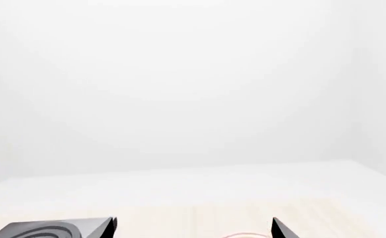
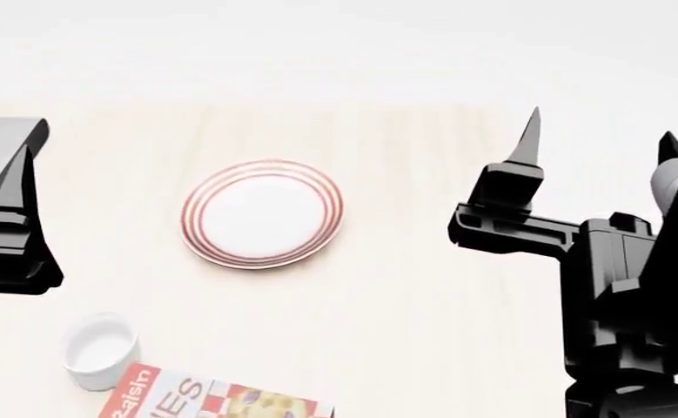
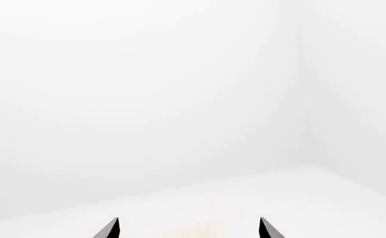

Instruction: Pick the akita bowl next to the ramekin and place it on the plate.

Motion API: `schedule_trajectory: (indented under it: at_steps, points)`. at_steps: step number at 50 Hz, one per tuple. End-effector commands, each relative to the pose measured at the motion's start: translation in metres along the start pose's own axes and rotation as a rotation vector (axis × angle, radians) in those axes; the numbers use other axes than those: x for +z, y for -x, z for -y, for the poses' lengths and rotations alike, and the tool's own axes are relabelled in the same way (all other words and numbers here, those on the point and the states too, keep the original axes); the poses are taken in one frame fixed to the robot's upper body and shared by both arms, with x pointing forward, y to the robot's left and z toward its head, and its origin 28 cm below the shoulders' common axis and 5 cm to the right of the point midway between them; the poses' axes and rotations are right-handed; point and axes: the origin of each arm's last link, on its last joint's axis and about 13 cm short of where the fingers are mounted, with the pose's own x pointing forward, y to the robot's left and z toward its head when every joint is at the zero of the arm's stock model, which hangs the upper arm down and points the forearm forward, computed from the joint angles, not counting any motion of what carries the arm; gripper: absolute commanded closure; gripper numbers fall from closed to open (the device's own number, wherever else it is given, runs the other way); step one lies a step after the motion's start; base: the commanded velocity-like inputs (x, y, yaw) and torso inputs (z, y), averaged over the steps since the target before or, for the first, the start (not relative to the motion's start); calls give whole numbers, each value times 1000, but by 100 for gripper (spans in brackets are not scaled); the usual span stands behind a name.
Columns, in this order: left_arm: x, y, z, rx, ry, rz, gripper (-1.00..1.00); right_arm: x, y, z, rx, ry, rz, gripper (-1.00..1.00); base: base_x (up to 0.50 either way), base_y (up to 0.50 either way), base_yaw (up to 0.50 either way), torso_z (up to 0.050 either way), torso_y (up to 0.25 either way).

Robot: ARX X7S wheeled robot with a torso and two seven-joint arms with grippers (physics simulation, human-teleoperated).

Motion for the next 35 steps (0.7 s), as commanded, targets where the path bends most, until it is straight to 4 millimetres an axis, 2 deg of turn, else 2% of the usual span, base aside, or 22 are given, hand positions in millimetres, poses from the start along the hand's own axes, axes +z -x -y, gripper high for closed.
schedule_trajectory:
  at_steps: [1, 35]
  points:
    - [1, 0, 1, -1, -1, 1, -100, 7, 5, -2, 0, 2, 4, -100, 188, 0, 0, 0, 0]
    - [0, 1, 1, -2, -4, 0, -100, 7, 4, -1, 4, 1, 10, -100, 194, 0, 0, 0, 0]
